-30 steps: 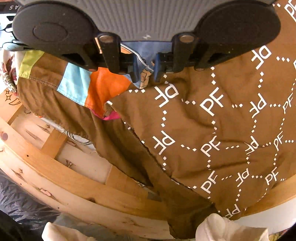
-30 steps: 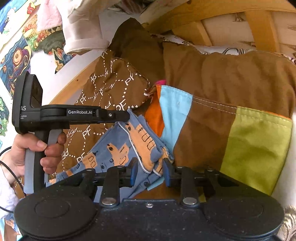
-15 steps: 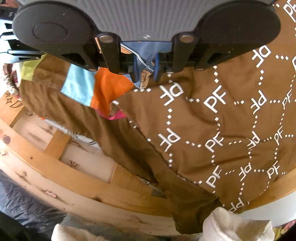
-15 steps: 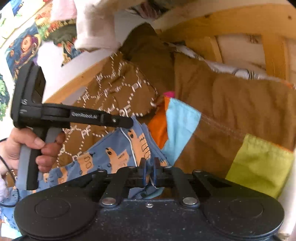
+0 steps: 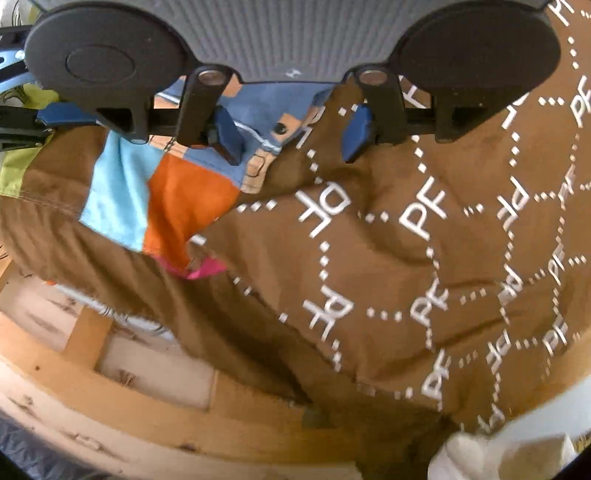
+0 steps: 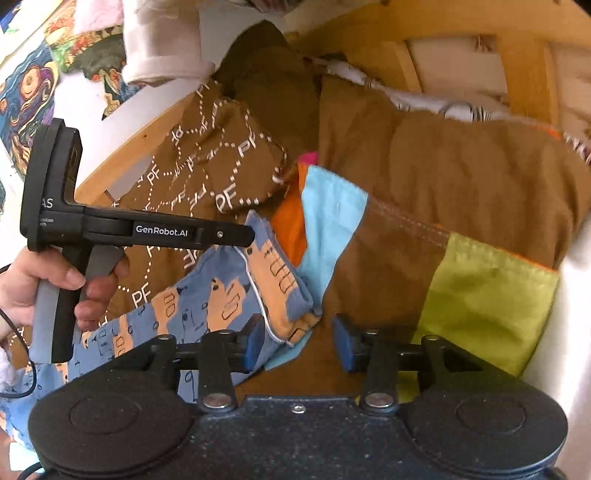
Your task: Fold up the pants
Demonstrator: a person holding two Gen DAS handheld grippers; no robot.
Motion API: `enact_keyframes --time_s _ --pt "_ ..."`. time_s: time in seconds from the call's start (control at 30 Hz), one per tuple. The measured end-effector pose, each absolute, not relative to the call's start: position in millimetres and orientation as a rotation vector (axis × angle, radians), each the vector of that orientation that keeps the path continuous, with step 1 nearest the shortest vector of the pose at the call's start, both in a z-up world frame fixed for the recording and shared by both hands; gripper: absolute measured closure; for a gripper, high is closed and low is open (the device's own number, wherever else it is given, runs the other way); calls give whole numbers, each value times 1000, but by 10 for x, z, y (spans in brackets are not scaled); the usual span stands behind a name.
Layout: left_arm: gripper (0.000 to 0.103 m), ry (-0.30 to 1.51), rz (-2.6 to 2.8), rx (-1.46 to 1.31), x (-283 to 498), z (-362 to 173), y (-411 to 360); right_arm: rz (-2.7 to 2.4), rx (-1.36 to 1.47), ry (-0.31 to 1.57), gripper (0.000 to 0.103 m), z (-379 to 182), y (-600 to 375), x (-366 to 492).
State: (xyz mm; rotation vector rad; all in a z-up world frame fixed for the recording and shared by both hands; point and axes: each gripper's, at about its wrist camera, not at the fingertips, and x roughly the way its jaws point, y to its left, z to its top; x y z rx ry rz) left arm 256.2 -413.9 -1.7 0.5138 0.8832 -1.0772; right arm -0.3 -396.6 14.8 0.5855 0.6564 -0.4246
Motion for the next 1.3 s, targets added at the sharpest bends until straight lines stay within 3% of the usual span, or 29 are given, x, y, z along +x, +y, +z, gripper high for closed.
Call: enact_keyframes --time_s 0.13,0.2,0.27,0.37,0.57,0.8,0.93,1.07,1.1,1.17,1.2,1.3 --pt "42 994 -1089 420 2734 -88 -4127 -392 728 623 61 62 -4075 34" --pt "50 1012 -1100 400 2765 -99 -4099 -390 787 613 69 14 -4121 52" --pt "63 1004 -1114 401 2742 -89 -4074 -408 823 612 81 -24 -4150 48" --pt "81 964 -1131 429 2637 -78 -4068 -409 834 597 84 -26 -4146 13" --pt "87 911 -1134 394 2511 40 -4028 -455 667 544 93 143 -3967 -27" --pt "86 848 -1165 353 2452 200 -4102 -480 491 457 94 463 -3835 -146" --pt "77 854 -1157 440 2405 12 -4195 -499 516 531 93 326 -3935 -86" --pt "45 867 -1153 367 2495 -4 -4072 -517 427 593 89 211 -3897 -58" --pt "42 874 -1148 345 2531 19 -4020 -521 409 592 87 216 -3872 -62" --pt "29 839 -1110 339 2557 102 -3907 -531 352 588 71 244 -3829 -75" --pt "25 800 -1091 349 2540 155 -3808 -536 318 584 68 261 -3800 -73" --pt "13 708 -1014 375 2455 251 -3460 -559 147 585 44 300 -3615 -23"
